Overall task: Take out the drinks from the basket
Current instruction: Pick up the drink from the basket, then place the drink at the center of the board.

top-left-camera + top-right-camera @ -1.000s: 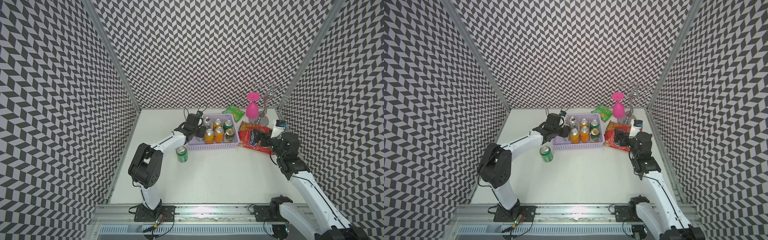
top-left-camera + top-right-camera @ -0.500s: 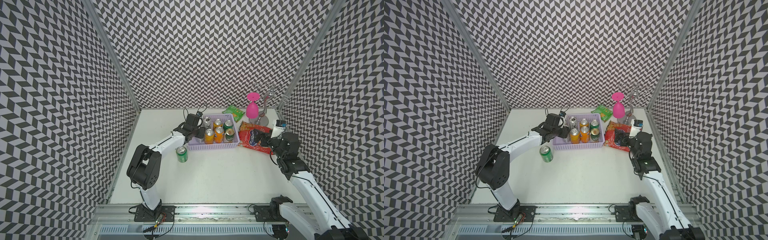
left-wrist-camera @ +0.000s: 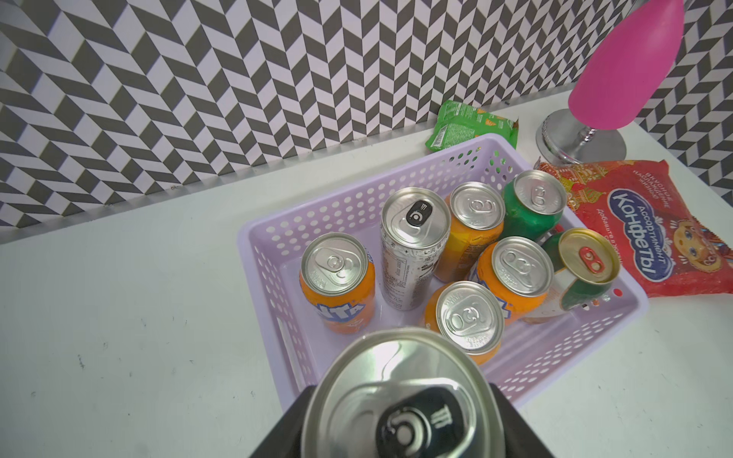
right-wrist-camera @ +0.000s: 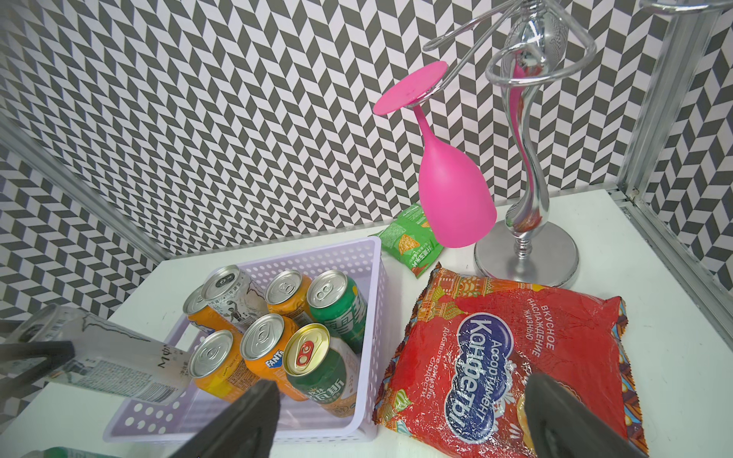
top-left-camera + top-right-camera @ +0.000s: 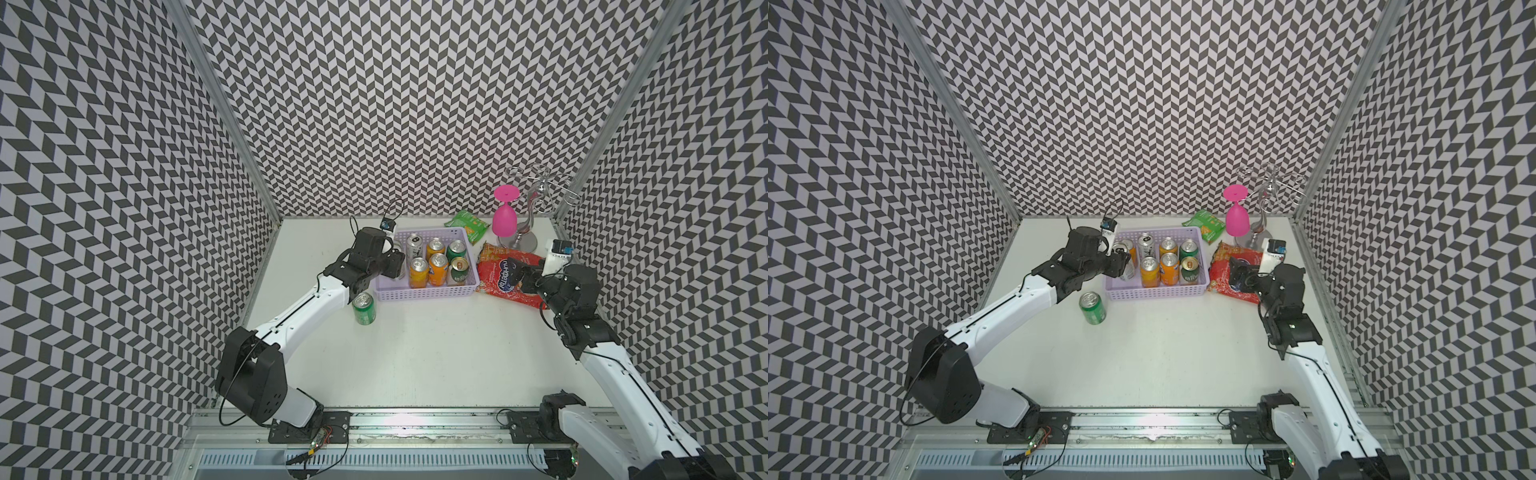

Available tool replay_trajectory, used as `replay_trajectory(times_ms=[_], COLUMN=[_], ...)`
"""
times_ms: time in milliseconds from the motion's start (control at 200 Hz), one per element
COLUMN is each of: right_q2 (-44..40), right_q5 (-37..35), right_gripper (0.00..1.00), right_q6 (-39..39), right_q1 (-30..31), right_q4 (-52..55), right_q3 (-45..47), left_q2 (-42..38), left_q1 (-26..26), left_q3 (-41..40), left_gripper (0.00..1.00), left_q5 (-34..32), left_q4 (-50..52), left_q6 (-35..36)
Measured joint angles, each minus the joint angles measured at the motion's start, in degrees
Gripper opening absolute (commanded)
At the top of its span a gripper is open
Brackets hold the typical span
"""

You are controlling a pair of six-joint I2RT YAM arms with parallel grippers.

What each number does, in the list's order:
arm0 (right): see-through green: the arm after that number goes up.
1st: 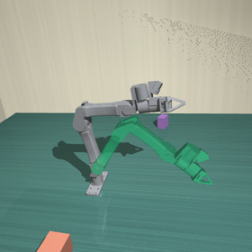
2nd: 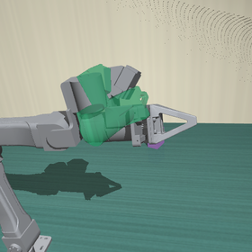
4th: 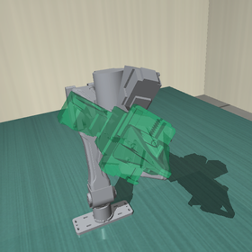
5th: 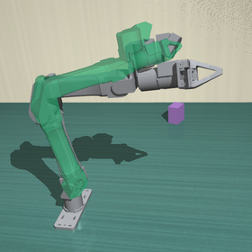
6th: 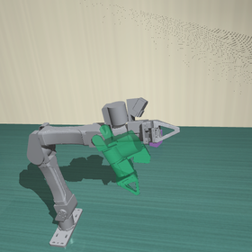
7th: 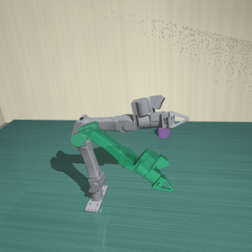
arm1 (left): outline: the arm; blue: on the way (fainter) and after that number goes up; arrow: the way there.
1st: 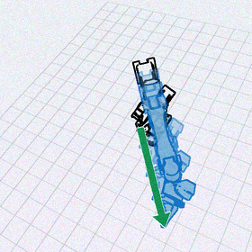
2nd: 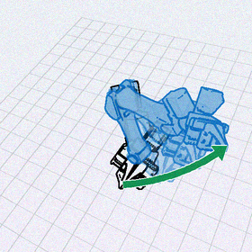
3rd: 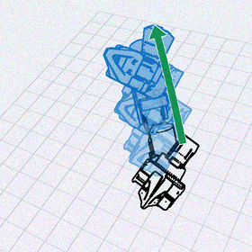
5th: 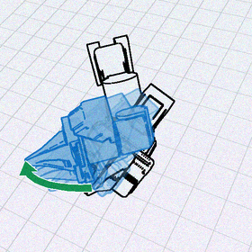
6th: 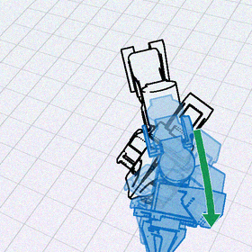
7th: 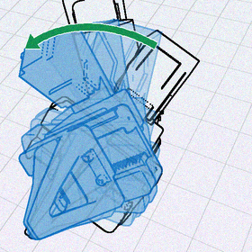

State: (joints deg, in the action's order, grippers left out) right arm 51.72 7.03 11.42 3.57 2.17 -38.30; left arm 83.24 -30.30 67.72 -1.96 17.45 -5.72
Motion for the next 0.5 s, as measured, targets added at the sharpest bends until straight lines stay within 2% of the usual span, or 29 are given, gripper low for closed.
replay_trajectory(times_ms=[501], right_q2=[0.0], right_q5=[0.37], right_gripper=[1.0], right_q6=[0.0], right_q1=[0.0], right_q4=[0.0], right_q3=[0.0], left_q2=[-15.43], left_q1=[-7.13], left_q3=[-8.7], left_gripper=[0.48], left_q5=[-2.95], left_q4=[4.9], left_q6=[-2.64])
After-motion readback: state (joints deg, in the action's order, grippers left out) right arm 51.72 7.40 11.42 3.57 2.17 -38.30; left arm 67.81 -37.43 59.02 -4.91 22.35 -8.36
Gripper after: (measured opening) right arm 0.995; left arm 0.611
